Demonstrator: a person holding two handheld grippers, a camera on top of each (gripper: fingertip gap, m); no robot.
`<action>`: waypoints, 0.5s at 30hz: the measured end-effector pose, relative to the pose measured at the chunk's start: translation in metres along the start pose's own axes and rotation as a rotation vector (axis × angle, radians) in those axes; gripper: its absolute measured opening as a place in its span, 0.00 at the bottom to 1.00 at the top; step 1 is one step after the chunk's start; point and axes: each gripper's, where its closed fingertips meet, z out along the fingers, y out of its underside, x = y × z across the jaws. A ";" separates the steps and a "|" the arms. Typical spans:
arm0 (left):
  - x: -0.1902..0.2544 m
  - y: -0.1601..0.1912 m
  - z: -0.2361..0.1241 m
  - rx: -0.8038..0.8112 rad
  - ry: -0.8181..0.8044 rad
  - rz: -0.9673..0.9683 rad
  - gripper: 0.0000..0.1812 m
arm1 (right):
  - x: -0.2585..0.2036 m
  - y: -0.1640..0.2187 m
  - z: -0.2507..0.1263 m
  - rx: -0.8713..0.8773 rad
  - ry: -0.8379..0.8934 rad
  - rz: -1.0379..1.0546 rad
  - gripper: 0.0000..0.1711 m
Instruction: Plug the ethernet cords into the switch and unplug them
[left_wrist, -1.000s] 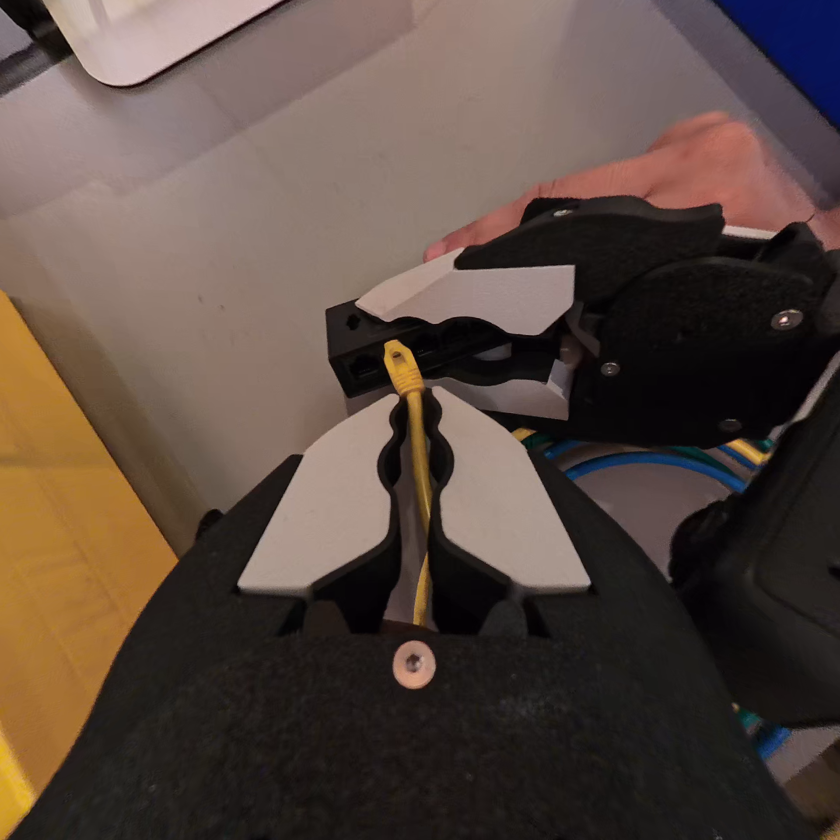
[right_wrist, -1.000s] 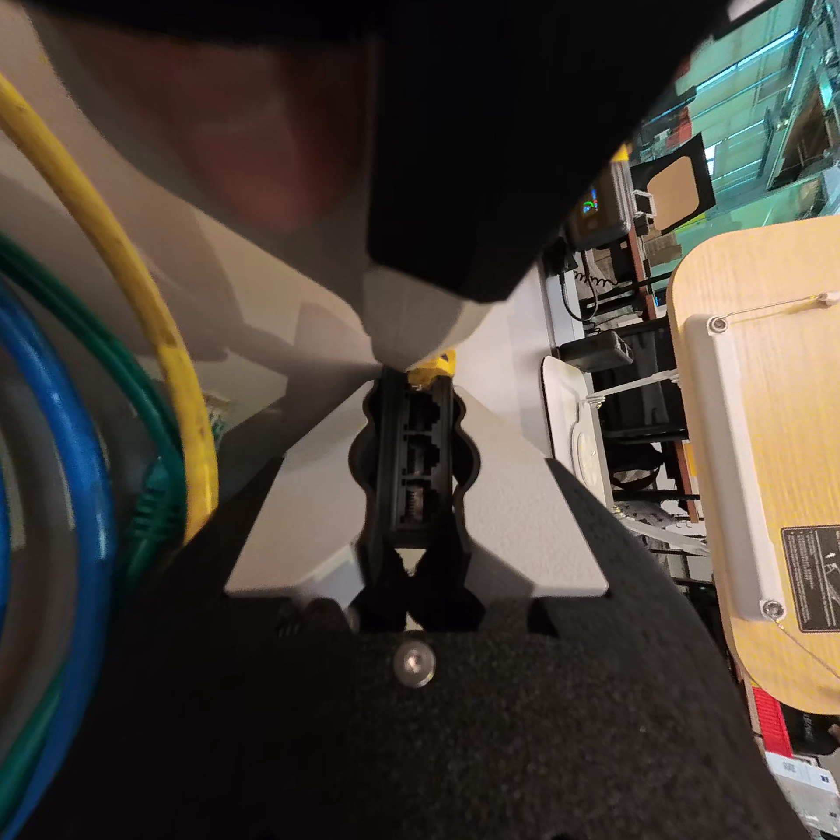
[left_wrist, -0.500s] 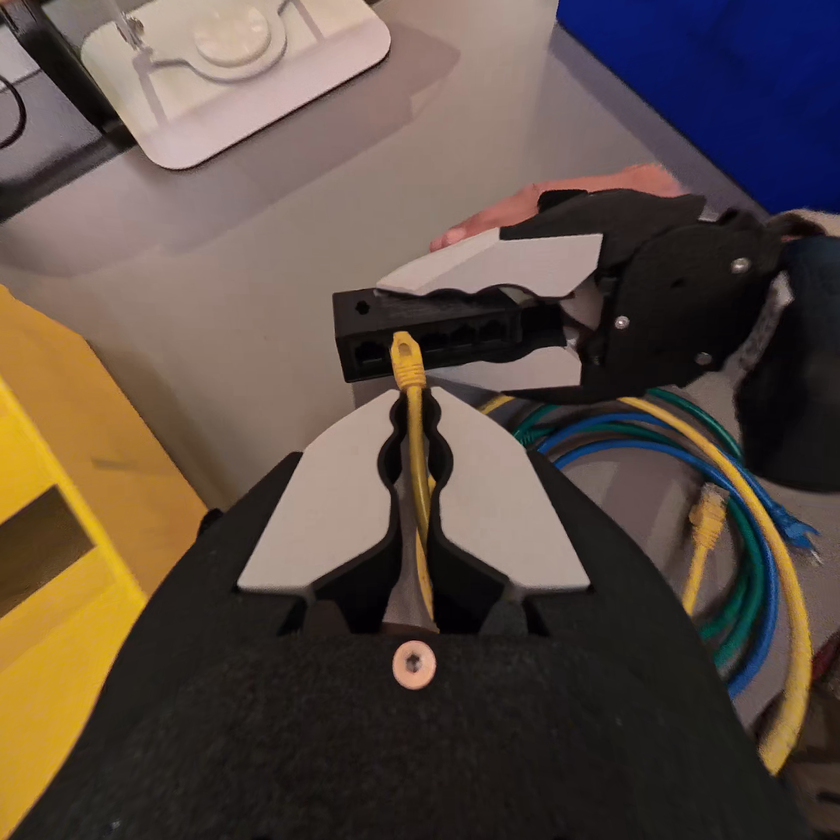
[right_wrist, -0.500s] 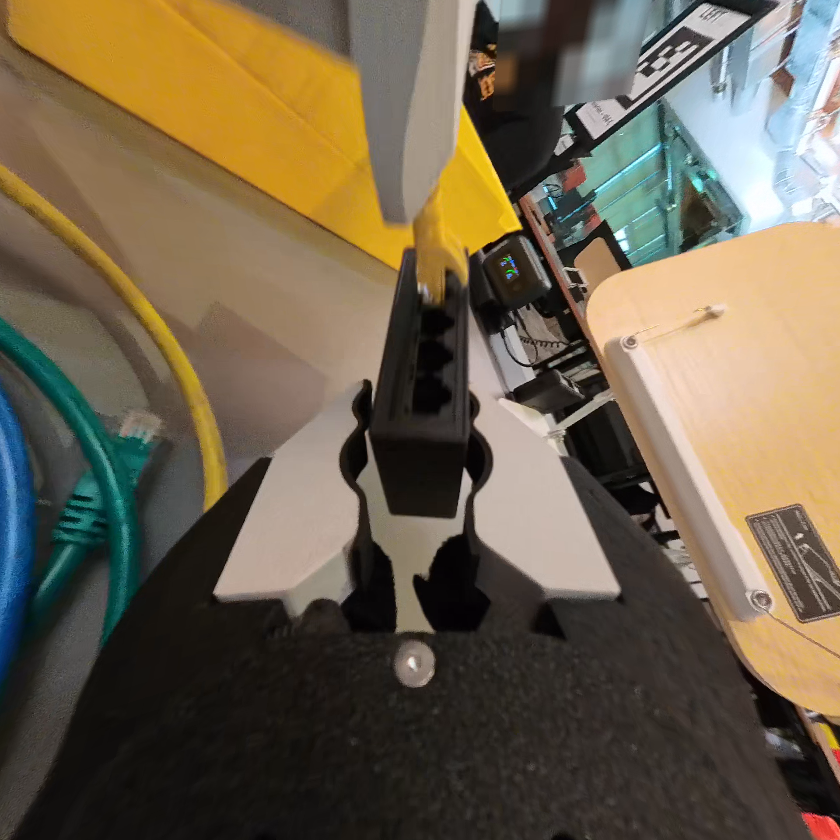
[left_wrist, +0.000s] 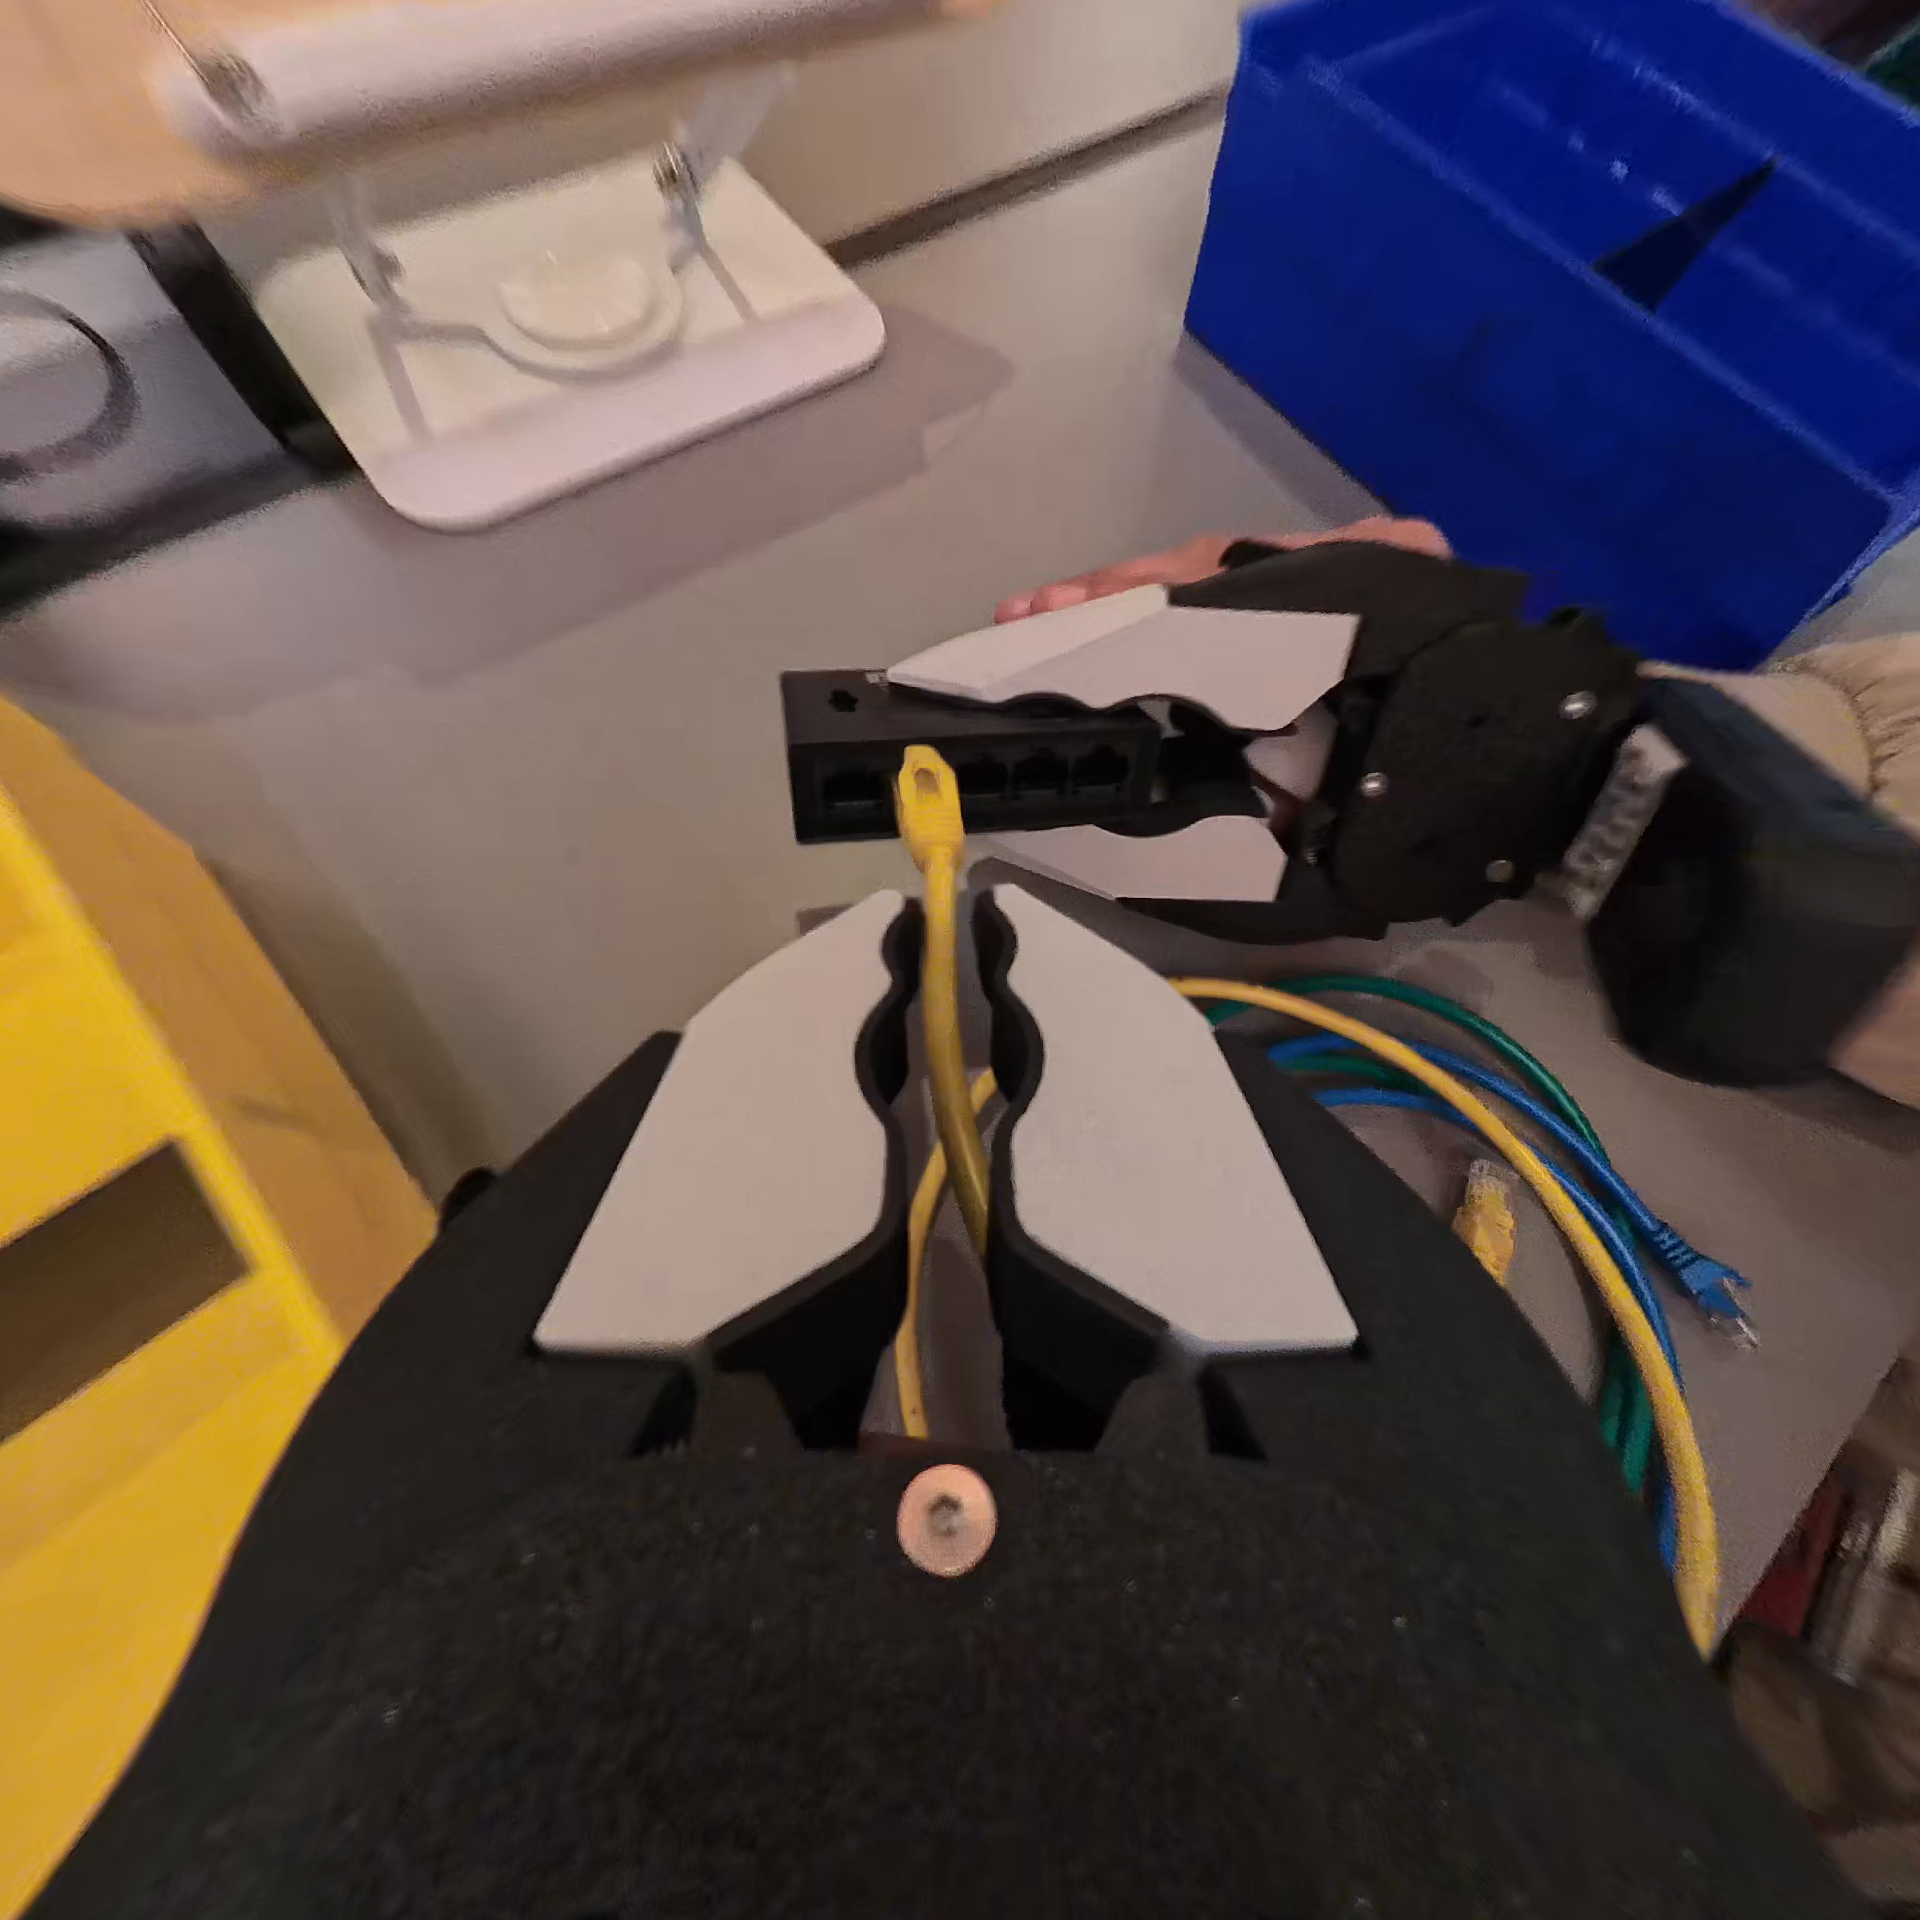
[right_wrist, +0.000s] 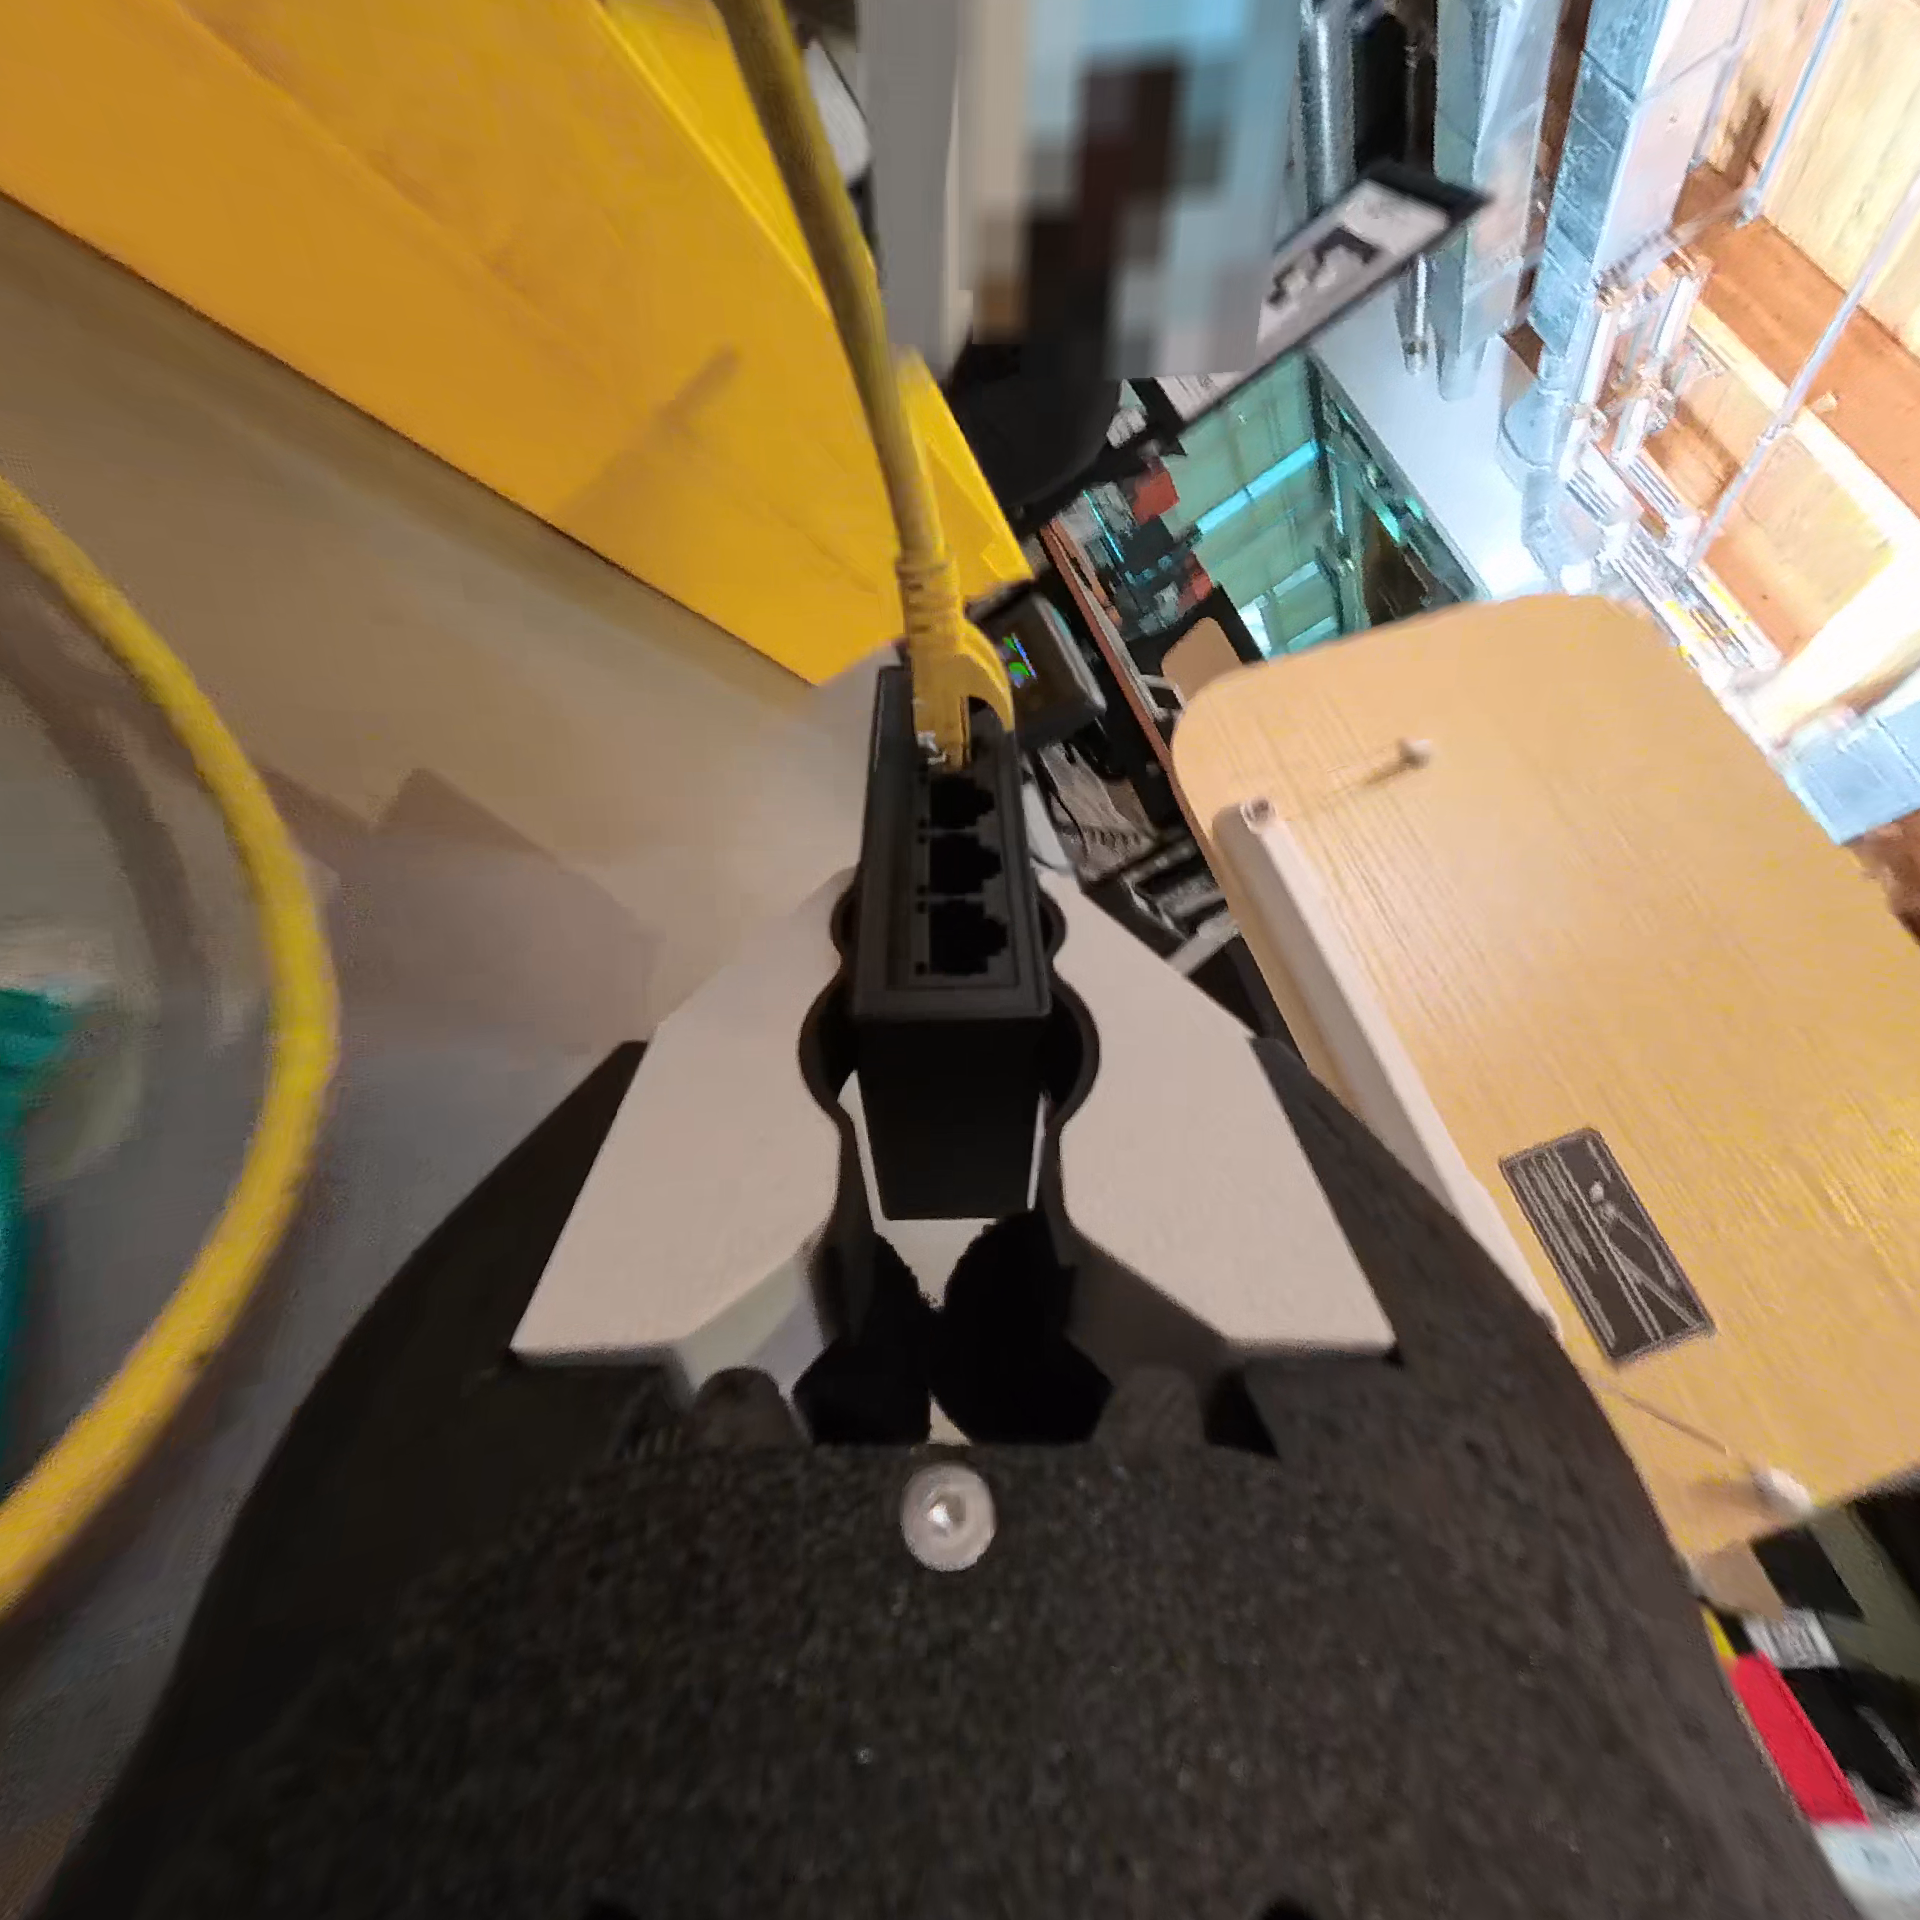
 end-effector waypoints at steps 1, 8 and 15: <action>0.000 -0.011 -0.014 0.050 -0.019 0.017 0.08 | 0.009 0.011 0.004 -0.037 0.035 0.027 0.16; 0.029 0.018 -0.107 0.268 -0.079 -0.089 0.15 | 0.101 0.110 -0.010 -0.317 0.422 0.565 0.15; 0.055 0.165 -0.075 -0.062 -0.094 -0.204 0.14 | 0.078 0.087 0.000 -0.267 0.319 0.419 0.15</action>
